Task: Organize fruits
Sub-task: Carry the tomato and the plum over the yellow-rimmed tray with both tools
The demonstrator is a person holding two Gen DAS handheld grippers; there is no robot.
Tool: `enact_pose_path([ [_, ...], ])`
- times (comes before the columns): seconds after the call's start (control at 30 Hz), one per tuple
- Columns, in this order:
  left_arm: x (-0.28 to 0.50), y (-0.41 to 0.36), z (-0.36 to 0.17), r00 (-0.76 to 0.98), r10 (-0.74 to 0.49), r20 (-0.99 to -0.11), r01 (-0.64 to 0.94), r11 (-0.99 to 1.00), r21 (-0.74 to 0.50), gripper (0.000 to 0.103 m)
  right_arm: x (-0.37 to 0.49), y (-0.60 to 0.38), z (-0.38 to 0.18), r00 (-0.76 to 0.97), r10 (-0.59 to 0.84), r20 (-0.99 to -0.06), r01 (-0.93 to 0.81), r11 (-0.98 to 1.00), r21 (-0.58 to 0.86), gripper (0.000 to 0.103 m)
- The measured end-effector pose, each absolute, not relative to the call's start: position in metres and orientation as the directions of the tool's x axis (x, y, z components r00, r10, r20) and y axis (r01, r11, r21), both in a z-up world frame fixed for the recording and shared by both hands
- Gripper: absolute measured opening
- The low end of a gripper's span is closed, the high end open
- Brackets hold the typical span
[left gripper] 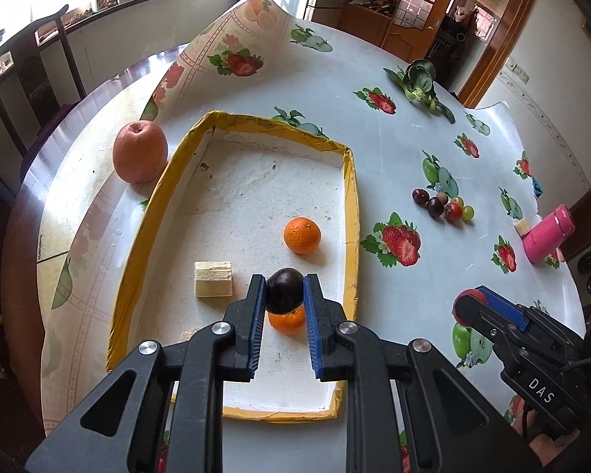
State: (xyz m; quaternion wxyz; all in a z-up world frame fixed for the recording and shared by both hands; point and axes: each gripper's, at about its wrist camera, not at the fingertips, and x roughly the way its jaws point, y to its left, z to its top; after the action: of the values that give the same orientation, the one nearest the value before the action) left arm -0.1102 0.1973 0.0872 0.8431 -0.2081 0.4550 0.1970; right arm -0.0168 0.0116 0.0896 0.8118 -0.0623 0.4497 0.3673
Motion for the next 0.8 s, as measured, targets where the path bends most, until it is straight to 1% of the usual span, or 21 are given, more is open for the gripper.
enact_pose_path([
  [0.5,-0.112,0.222,0.071,0.474,0.147,-0.868,-0.560,0.811,-0.169,0.017,-0.012,0.051,0.084,0.291,0.559,-0.776,-0.686,0.688,0.237,0.033],
  [0.8,-0.089,0.256,0.065,0.465,0.158,-0.871,-0.587,0.792,-0.169,0.017,0.010,0.106,0.084,0.260,0.588,-0.765,-0.726,0.642,0.246,0.033],
])
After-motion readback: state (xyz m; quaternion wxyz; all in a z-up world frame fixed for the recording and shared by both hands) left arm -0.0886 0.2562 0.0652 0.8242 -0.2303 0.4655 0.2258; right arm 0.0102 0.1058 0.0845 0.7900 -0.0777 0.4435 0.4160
